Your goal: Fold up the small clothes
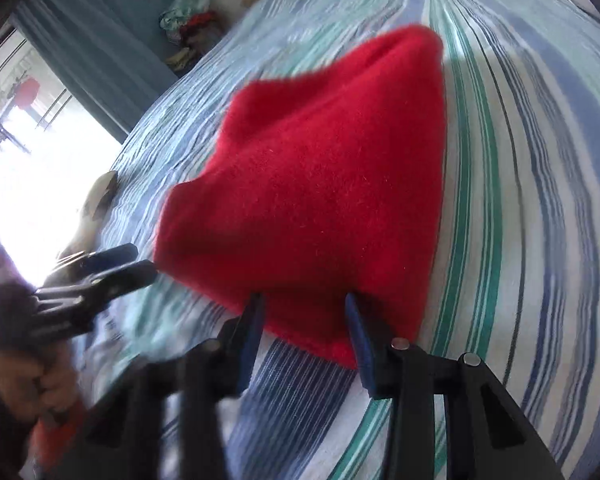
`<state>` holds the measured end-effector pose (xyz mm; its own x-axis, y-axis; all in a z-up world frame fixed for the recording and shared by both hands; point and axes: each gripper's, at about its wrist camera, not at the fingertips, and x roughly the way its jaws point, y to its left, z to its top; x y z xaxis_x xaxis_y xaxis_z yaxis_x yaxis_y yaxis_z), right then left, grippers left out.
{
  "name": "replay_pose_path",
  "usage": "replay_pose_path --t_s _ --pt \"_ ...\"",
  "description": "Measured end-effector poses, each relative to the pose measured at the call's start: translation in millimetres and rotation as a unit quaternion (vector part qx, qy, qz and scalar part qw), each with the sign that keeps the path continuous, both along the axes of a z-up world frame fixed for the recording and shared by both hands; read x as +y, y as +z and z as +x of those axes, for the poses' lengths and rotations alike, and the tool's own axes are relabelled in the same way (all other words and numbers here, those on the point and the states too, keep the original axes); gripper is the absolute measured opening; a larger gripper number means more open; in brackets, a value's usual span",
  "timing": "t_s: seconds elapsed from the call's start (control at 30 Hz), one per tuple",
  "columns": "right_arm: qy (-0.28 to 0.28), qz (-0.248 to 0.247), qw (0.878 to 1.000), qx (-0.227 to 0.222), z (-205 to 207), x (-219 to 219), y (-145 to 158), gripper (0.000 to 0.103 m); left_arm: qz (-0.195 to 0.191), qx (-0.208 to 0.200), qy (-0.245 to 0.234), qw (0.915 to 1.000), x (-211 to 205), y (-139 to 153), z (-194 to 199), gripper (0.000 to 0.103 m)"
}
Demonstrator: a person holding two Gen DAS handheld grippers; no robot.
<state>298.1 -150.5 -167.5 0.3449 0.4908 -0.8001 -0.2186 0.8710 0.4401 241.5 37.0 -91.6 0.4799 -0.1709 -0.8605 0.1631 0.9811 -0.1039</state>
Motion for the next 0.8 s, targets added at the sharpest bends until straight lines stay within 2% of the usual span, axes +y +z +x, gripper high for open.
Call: replay_pose_path --t_s 0.07,0.17,0.23,0.3,0.37,0.4,0.43,0.47,0.53,0.6,0.73,0.8 --pt "0.006 0.013 0.999 -0.034 6 -7 30 0.042 -0.017 -0.021 0.002 0.9996 0 18 9 0.077" --pt "0.000 0.021 0.997 -0.070 33 -16 64 0.042 -0.042 -0.040 -0.014 0.9982 -23 34 33 0.085" --pt "-0.003 0.017 0.997 -0.076 58 -19 71 0.042 -0.023 -0.043 -0.026 0.9984 -45 27 52 0.088" --pt "-0.009 0.002 0.998 -0.065 84 -20 61 0.042 0.026 -0.027 -0.023 0.9990 -62 1 70 0.088" --pt "-0.017 -0.010 0.999 -0.026 105 -16 34 0.042 0.074 0.019 -0.014 0.9970 -68 -38 84 0.083" --pt "-0.016 -0.018 1.000 -0.005 113 -14 23 0.042 0.077 0.041 -0.013 0.9961 -66 -54 87 0.083" --pt "-0.012 -0.031 0.999 0.021 118 -10 3 0.042 0.064 0.046 -0.008 0.9968 -62 -61 84 0.083" --pt "-0.008 -0.041 0.999 0.028 120 -6 -9 0.042 0.052 0.042 0.000 0.9978 -57 -60 81 0.085" --pt "-0.001 -0.065 0.998 -0.004 115 3 -6 0.044 0.037 0.039 0.009 0.9985 -49 -52 75 0.087" --pt "0.002 -0.074 0.997 -0.026 106 7 10 0.044 0.030 0.033 0.010 0.9990 -42 -40 65 0.086" --pt "0.001 -0.020 0.997 -0.081 54 4 53 0.045 0.023 0.011 0.018 0.9995 -26 -24 34 0.093" --pt "0.001 -0.002 0.996 -0.086 20 7 51 0.052 0.033 0.020 0.027 0.9989 -20 -31 23 0.093"
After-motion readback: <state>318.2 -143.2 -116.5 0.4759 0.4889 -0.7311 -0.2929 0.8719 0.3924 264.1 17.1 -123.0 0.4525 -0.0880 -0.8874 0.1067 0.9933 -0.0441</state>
